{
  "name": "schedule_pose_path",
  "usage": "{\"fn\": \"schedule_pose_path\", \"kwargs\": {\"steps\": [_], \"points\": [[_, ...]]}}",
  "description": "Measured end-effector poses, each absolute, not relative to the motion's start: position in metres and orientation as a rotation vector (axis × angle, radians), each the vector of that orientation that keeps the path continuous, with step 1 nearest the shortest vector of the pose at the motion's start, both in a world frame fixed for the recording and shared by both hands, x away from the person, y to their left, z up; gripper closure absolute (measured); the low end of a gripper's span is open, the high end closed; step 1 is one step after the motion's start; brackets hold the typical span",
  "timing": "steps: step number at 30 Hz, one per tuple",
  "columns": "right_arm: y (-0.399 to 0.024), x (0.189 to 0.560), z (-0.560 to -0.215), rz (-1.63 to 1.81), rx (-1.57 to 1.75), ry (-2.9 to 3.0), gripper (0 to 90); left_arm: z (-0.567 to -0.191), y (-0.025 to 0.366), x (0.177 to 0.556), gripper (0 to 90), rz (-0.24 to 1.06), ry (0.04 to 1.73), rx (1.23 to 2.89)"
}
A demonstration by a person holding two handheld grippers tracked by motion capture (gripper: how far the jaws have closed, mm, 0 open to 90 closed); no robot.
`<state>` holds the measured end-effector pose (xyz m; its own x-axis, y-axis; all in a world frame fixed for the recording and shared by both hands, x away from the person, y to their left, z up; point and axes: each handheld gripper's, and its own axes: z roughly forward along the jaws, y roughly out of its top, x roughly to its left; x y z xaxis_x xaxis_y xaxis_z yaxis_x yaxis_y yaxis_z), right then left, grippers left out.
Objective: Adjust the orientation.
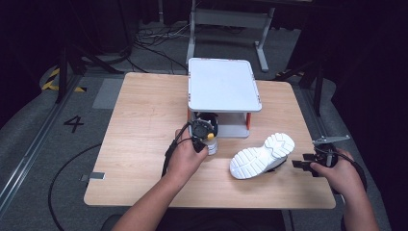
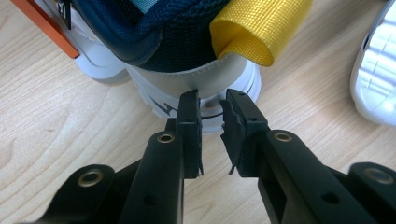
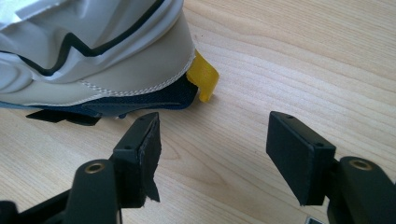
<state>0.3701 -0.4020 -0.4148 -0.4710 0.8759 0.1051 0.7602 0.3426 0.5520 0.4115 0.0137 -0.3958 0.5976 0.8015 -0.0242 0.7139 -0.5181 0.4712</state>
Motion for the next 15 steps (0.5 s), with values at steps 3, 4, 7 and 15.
{"fn": "schedule_pose_path", "kwargs": {"steps": [3,4,7,15], "points": [[-0.402,0.37,-0.415,0.805,1.488,2.395,36.1,-0.396,0.013,0.418,66.0,0.426,1.224,2.371],[-0.402,0.37,-0.416,0.804,1.489,2.395,36.1,-0.397,0.013,0.422,66.2,0.419,1.226,2.356],[-0.402,0.37,-0.416,0.806,1.488,2.393,36.1,-0.398,0.011,0.427,64.9,0.457,1.234,2.351],[-0.404,0.37,-0.416,0.809,1.495,2.39,35.9,-0.406,0.003,0.443,66.2,0.563,1.285,2.336]]}}
